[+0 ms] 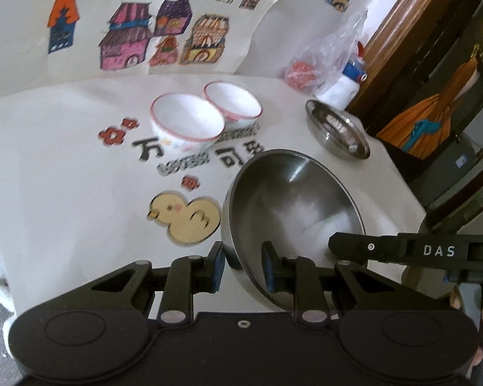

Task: Organize plates and bowls
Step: 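Grasp the deep steel bowl rim with both tools and lift it, then lower the deep steel bowl onto the sheet and open both tools, then move both tools toward the nearer red-rimmed white bowl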

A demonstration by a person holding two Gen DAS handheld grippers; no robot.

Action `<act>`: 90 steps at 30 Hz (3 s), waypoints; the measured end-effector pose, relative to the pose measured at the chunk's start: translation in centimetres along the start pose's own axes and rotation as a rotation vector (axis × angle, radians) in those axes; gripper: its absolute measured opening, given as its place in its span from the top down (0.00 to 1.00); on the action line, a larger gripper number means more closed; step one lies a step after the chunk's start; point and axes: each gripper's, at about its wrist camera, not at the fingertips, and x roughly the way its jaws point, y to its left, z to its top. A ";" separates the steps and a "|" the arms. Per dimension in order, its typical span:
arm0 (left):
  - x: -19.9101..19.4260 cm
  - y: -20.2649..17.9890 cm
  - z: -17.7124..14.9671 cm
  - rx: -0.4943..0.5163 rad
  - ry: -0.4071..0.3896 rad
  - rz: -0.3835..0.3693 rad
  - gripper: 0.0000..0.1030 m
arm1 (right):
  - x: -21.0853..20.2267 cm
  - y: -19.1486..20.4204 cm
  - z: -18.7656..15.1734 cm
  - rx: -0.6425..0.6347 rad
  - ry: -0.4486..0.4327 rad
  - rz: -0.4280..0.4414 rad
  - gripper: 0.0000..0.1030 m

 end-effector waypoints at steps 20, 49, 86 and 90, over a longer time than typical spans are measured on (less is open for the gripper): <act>-0.8 2.9 -2.2 0.013 0.077 0.034 0.75 | 2.3 1.4 -1.2 -0.026 0.078 0.003 0.85; -2.6 5.4 -0.4 0.078 -0.046 -0.009 0.24 | 0.7 -0.3 2.3 -0.029 -0.022 0.059 0.15; 6.8 11.4 10.3 -0.054 -0.172 0.108 0.01 | 11.5 1.5 11.5 -0.072 -0.101 0.054 0.05; 7.5 11.2 10.7 -0.058 -0.172 0.103 0.01 | 11.9 1.6 11.7 -0.077 -0.109 0.039 0.07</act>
